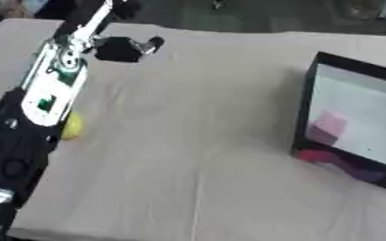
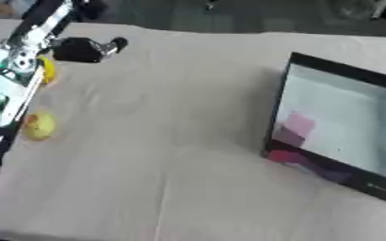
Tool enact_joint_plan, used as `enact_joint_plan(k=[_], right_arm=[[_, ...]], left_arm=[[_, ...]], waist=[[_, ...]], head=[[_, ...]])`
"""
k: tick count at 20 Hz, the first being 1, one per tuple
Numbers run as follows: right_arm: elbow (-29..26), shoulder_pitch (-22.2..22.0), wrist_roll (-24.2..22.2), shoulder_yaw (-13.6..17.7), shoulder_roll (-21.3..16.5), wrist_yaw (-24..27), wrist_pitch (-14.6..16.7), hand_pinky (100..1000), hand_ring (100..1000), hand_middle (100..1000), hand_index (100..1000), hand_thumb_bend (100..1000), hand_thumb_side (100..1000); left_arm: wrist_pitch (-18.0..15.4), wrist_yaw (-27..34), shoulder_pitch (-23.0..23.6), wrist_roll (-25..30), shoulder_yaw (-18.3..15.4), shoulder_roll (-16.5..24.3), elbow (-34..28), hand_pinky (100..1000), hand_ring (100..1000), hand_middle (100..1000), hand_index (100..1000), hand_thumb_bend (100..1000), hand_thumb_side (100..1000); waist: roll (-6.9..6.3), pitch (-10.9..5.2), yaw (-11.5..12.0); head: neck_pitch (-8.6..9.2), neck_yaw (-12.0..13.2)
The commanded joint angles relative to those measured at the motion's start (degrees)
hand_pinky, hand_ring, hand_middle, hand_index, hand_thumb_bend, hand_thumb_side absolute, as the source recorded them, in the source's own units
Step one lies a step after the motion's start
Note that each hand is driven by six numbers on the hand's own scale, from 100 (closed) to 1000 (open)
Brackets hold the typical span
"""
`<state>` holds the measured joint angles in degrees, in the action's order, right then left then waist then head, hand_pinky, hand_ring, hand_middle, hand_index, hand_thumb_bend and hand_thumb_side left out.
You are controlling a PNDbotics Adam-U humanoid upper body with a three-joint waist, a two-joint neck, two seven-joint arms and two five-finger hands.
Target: Pick up the objects with one hand, pass them to the other hand, and then place them into the box on the other side of the table.
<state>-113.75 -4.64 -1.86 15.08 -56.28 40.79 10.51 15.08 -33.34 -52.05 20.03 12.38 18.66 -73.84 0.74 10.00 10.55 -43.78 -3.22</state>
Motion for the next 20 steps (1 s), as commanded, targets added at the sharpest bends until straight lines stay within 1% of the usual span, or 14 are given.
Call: enact_joint_plan(k=[1,5,10,12,14,16,17,20], right_arm=[[-0.8,0.0,0.3,1.1,-1.7,0.2,0.0,1000,1000,911,957,100,708],[-0.8,0.3,0.5,0.9,-1.7,-0.1,-0.6,1000,1000,911,957,100,715],[-0.8,1.7,0.1,0.5,-1.4,0.4,-0.3,1000,1000,910,956,100,709],[-0.8,2.2,0.0,0.5,-1.2,0.5,-0.2,1000,1000,911,956,100,713],[-0.8,2.6,-0.2,0.3,-1.1,0.6,-0.4,1000,1000,910,955,100,715],[-0.8,3.0,-0.3,0.2,-0.9,0.4,-0.6,1000,1000,910,954,100,718],[-0.8,3.1,-0.3,0.2,-0.8,0.3,-0.7,1000,1000,910,954,100,706],[-0.8,3.1,0.0,0.1,-0.4,-0.3,-1.1,1000,1000,909,953,100,724]], left_arm=[[-0.1,0.0,-3.3,3.6,-1.8,3.6,3.1,830,770,677,793,503,363],[0.2,-3.7,-6.7,5.4,-3.2,4.9,8.9,828,778,691,808,534,354],[1.7,-12.6,-11.2,8.0,-6.0,5.0,20.2,826,795,713,821,627,298],[2.1,-16.2,-12.6,9.3,-7.3,5.1,23.8,828,803,722,825,654,288],[2.4,-19.4,-13.7,11.0,-8.3,5.3,26.6,828,808,729,829,680,292],[2.9,-22.2,-14.6,12.7,-9.4,5.6,28.8,831,815,736,834,686,300],[3.1,-23.3,-14.9,13.7,-9.9,5.7,29.7,832,819,739,835,689,309],[3.7,-25.8,-15.4,16.2,-11.3,6.2,31.7,836,823,742,837,689,327]], waist=[[-0.65,-1.97,-0.2],[-0.49,-1.89,-0.6],[-0.08,-1.1,-1.5],[0.04,-0.66,-1.8],[0.14,-0.27,-2.1],[0.22,0.1,-2.3],[0.25,0.25,-2.3],[0.35,0.57,-2.5]], head=[[-0.34,0.0],[-0.34,0.3],[0.67,1.5],[1.16,2.1],[1.6,2.7],[1.99,3.2],[2.22,3.5],[2.7,4.0]])
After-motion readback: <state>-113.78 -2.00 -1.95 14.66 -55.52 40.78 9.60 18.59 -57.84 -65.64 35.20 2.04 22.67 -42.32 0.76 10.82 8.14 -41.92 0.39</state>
